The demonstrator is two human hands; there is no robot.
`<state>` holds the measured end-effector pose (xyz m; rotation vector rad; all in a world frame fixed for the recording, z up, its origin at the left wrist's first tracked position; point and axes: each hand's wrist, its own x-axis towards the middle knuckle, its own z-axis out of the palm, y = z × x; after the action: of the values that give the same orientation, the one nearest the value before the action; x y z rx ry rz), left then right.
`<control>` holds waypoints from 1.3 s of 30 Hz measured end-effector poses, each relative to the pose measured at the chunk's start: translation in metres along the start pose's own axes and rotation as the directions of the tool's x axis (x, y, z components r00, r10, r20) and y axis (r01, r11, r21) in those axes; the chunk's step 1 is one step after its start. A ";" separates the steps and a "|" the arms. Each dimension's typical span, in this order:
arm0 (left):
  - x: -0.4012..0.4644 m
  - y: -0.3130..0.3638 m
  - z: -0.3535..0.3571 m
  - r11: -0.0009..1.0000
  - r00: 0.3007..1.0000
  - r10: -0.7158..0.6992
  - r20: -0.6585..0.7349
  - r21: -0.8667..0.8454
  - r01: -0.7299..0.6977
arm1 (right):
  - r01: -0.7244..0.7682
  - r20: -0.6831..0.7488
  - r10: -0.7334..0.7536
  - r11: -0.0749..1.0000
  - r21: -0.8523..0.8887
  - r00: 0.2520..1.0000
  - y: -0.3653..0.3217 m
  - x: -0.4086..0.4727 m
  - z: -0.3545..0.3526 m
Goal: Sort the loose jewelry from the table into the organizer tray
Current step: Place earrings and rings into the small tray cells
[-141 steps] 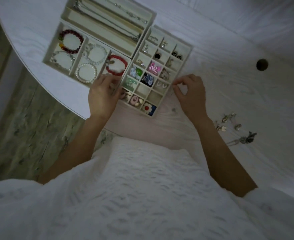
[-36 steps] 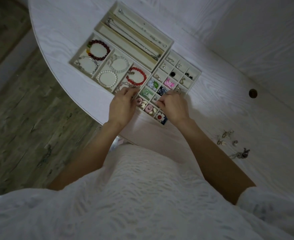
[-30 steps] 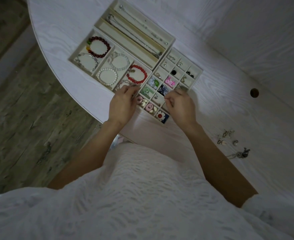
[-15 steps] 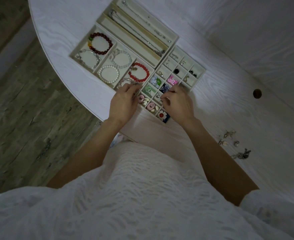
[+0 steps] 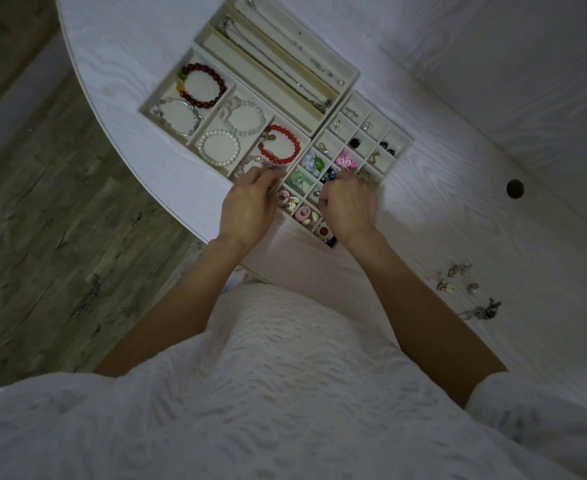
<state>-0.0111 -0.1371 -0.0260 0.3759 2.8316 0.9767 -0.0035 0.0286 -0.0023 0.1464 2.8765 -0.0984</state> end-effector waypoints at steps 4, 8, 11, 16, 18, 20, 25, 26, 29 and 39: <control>0.000 0.001 -0.001 1.000 1.000 0.008 -0.003 0.003 -0.008 | 0.046 -0.086 -0.036 0.993 0.113 0.996 -0.002 -0.006 0.002; 0.000 0.001 -0.001 1.000 1.000 0.004 0.006 0.000 -0.004 | 0.025 -0.079 -0.007 0.971 0.238 0.997 0.004 -0.010 0.003; 0.000 0.001 -0.002 1.000 1.000 0.004 0.012 -0.002 -0.004 | 0.031 -0.067 -0.016 0.972 0.231 0.998 0.005 -0.011 0.002; 0.000 0.001 -0.004 1.000 1.000 0.012 0.012 -0.003 -0.012 | 0.083 -0.065 -0.066 0.946 0.314 0.996 0.005 -0.010 0.002; 0.001 0.001 -0.003 1.000 1.000 0.008 0.009 -0.005 -0.008 | 0.060 -0.068 -0.034 0.900 0.432 0.997 0.007 -0.011 0.001; 0.001 0.000 -0.002 1.000 1.000 0.002 0.011 -0.011 -0.002 | -0.017 -0.006 0.023 0.857 0.515 1.000 0.010 -0.013 -0.001; 0.001 -0.001 -0.001 1.000 1.000 0.003 0.013 -0.015 -0.003 | -0.105 0.088 0.064 0.780 0.617 0.994 0.018 -0.012 -0.003; 0.001 -0.001 -0.001 1.000 1.000 0.003 0.013 -0.016 -0.003 | -0.085 0.057 0.063 0.794 0.602 0.996 0.019 -0.012 -0.003; 0.001 -0.002 -0.001 1.000 1.000 0.006 0.013 -0.015 -0.005 | 0.005 -0.049 0.026 0.840 0.543 0.998 0.017 -0.012 -0.006; 0.000 -0.004 0.002 0.999 1.000 0.009 -0.006 -0.050 -0.010 | 0.027 -0.078 0.015 0.861 0.508 0.997 0.012 -0.010 -0.007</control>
<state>-0.0118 -0.1389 -0.0298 0.3819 2.8068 1.0500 0.0056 0.0402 0.0067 0.2427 2.8552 -0.8775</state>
